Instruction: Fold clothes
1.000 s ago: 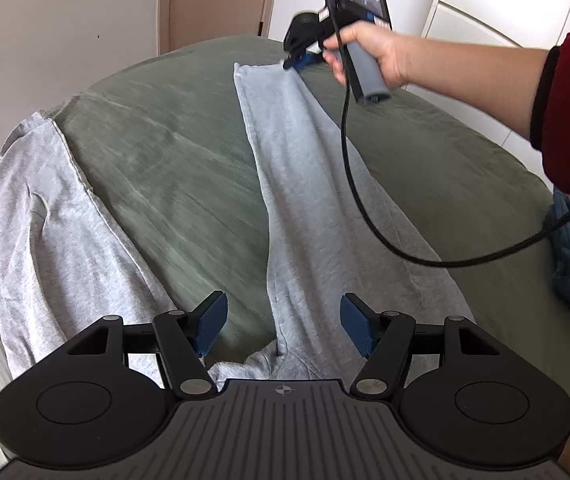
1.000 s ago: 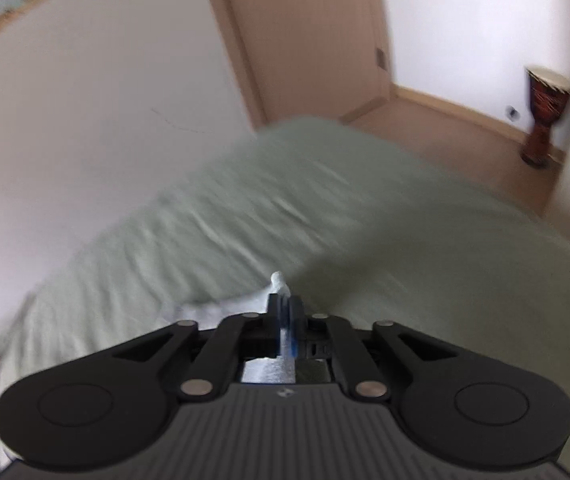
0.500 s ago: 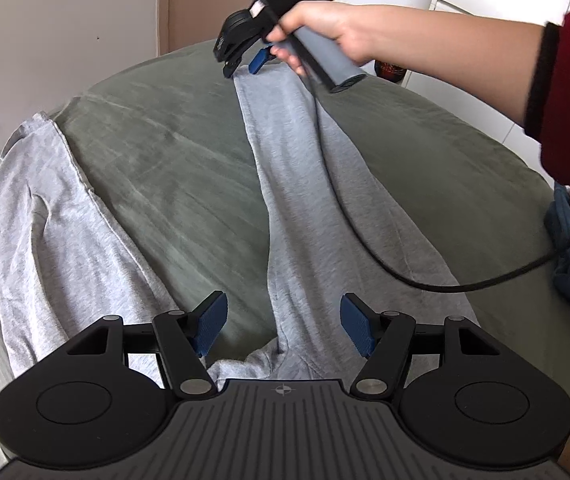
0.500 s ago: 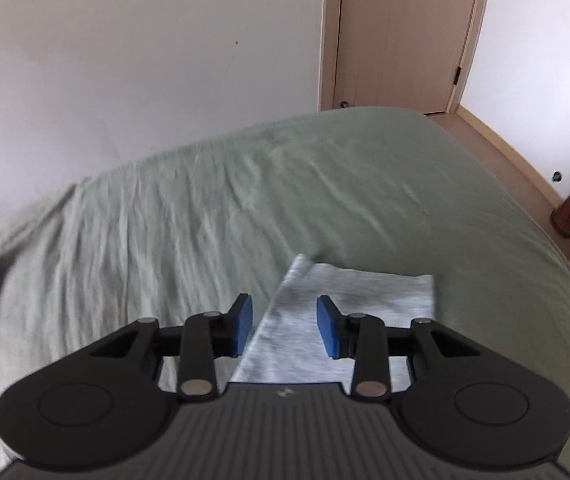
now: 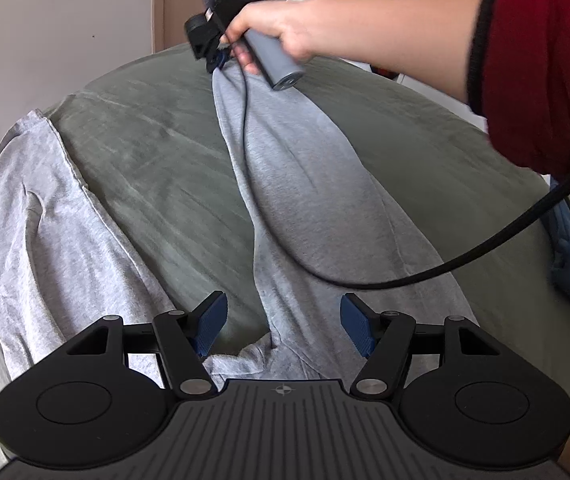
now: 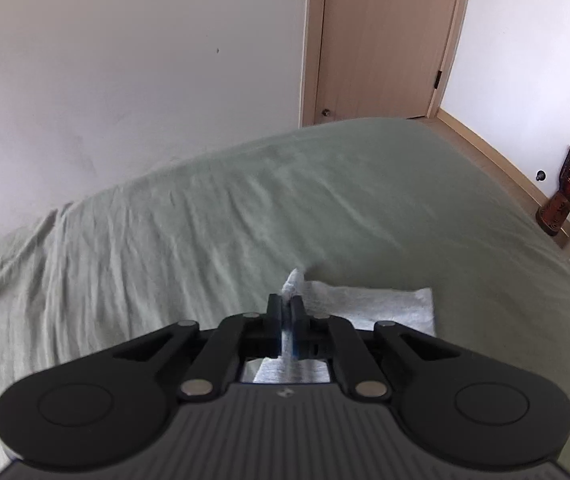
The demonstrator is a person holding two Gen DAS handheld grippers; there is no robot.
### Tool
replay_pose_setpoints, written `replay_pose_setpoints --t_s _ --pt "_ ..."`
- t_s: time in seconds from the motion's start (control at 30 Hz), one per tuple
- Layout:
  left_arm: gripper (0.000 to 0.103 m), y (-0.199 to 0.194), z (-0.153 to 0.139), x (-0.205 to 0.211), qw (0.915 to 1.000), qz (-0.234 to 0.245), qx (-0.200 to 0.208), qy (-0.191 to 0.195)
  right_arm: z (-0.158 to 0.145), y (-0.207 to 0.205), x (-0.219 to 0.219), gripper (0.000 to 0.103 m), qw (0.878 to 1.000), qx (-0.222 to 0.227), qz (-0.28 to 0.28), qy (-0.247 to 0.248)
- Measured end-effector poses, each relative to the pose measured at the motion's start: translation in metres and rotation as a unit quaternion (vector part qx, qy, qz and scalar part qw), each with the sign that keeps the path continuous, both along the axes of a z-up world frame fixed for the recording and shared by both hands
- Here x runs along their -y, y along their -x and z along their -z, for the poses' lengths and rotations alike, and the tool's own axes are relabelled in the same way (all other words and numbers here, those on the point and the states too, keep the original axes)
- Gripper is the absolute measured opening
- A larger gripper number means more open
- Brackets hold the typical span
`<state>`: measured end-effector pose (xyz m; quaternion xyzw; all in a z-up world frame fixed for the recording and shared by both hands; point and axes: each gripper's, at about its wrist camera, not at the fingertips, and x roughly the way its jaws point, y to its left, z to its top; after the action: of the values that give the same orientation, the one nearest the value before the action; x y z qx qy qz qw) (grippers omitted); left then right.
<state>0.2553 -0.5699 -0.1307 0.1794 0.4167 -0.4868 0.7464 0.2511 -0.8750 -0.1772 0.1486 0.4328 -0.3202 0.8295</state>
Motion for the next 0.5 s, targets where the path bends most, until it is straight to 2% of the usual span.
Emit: replay_pose_setpoints --t_s 0.03,0.1,0.13,0.27,0.33,0.4,0.5 --pt "0.062 0.001 -0.001 0.000 1.0000 0.000 0.000 0.000 0.002 0.002 -0.002 0.011 1.000 0.012 0.007 0.000" --pt "0.062 0.001 -0.002 -0.001 1.0000 0.001 0.000 0.001 0.000 0.008 -0.003 0.034 1.000 0.030 0.003 -0.010" --pt "0.062 0.001 -0.003 -0.002 1.0000 0.001 0.000 0.002 -0.003 0.010 -0.004 0.038 0.999 0.036 -0.001 -0.014" --pt "0.062 0.000 -0.003 -0.003 1.0000 0.003 -0.003 0.002 -0.036 0.041 -0.005 0.045 0.995 0.093 -0.016 -0.031" --pt "0.062 -0.001 -0.004 -0.003 1.0000 0.008 -0.004 0.003 -0.050 0.071 -0.008 0.046 0.989 0.132 -0.024 -0.066" --pt "0.062 -0.001 -0.004 -0.002 0.9999 0.014 -0.004 0.003 -0.061 0.117 -0.016 0.046 0.982 0.156 -0.027 -0.102" --pt "0.062 -0.001 -0.007 -0.003 0.9999 0.012 0.003 0.003 -0.065 0.185 -0.035 0.045 0.976 0.163 -0.020 -0.144"
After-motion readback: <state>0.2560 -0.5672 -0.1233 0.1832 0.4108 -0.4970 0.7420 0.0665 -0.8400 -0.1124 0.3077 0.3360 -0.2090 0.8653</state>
